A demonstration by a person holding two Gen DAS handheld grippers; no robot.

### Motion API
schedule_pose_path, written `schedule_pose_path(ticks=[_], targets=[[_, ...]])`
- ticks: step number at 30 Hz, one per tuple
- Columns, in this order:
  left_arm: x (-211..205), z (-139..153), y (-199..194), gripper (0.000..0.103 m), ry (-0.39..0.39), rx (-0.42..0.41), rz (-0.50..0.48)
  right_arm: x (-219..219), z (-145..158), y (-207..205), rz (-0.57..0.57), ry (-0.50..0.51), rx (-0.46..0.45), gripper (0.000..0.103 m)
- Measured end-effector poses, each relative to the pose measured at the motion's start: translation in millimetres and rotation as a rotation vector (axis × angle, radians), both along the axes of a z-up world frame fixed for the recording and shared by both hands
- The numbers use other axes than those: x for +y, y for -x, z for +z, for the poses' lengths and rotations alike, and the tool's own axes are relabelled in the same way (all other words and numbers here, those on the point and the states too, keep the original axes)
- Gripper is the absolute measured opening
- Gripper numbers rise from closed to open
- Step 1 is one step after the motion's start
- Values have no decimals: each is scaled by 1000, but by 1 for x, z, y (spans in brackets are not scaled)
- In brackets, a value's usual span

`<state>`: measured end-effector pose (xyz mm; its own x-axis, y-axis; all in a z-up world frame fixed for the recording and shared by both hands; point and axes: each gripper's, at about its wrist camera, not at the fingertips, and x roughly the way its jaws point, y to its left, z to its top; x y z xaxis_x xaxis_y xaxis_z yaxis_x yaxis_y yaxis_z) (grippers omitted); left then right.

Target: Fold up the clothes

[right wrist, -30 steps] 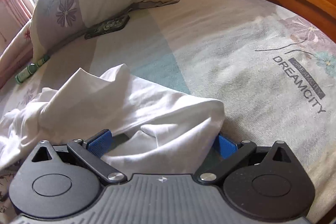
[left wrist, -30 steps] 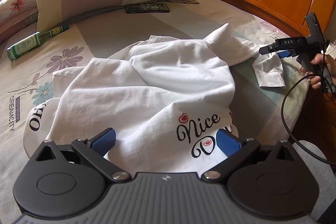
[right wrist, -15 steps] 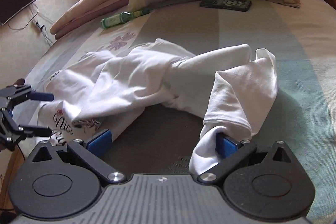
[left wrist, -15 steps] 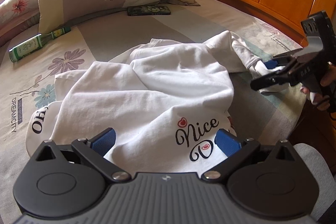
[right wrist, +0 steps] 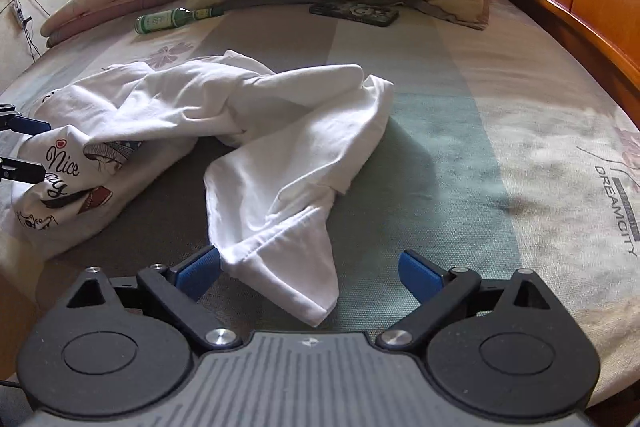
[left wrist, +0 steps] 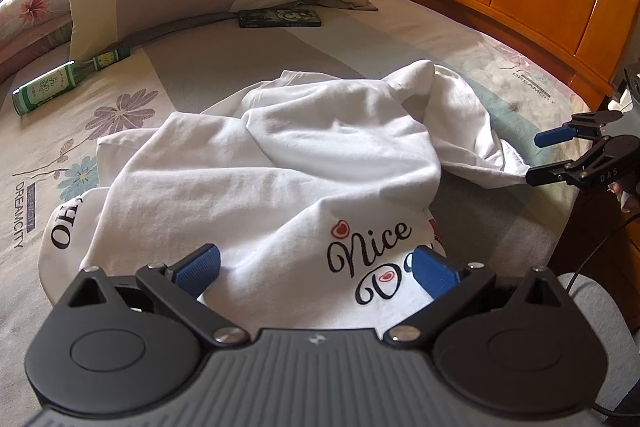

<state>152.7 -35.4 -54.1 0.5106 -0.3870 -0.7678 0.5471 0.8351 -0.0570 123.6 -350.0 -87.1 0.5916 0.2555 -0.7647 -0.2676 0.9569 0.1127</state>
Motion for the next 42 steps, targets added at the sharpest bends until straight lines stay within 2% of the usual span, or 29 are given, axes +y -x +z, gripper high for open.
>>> schedule_pose_path(ticks=[2, 7, 9, 13, 15, 18, 21, 24, 27, 31, 36, 42], targets=[[0, 0, 0, 101, -1, 1, 0, 0, -4, -1, 9, -15, 7, 88], [-1, 2, 2, 101, -12, 2, 0, 6, -15, -9, 35, -48, 27, 84], [-2, 3, 2, 101, -14, 0, 0, 5, -15, -12, 28, -90, 40, 84], [-3, 4, 4, 101, -17, 0, -10, -14, -1, -8, -9, -200, -8, 84], [-6, 4, 4, 101, -19, 1, -15, -26, 6, -6, -55, -212, -39, 84], [-10, 2, 3, 101, -22, 2, -23, -30, -1, -10, -120, -109, -40, 84], [-15, 1, 4, 101, -25, 3, -32, -17, -20, -16, -96, -64, 1, 77], [-18, 0, 5, 101, -31, 3, -36, 10, -24, -15, -47, 24, -24, 74], [-18, 0, 4, 101, -37, 5, -32, 28, -24, -14, -4, 53, -34, 48], [-19, 2, 5, 101, -41, 4, -32, 28, -17, -10, 6, 80, -31, 16], [-20, 3, 6, 101, -35, 1, -38, -1, -5, -10, -80, 175, -58, 13], [-23, 3, 5, 101, -31, 0, -45, -58, 4, -33, -235, 360, -74, 13]])
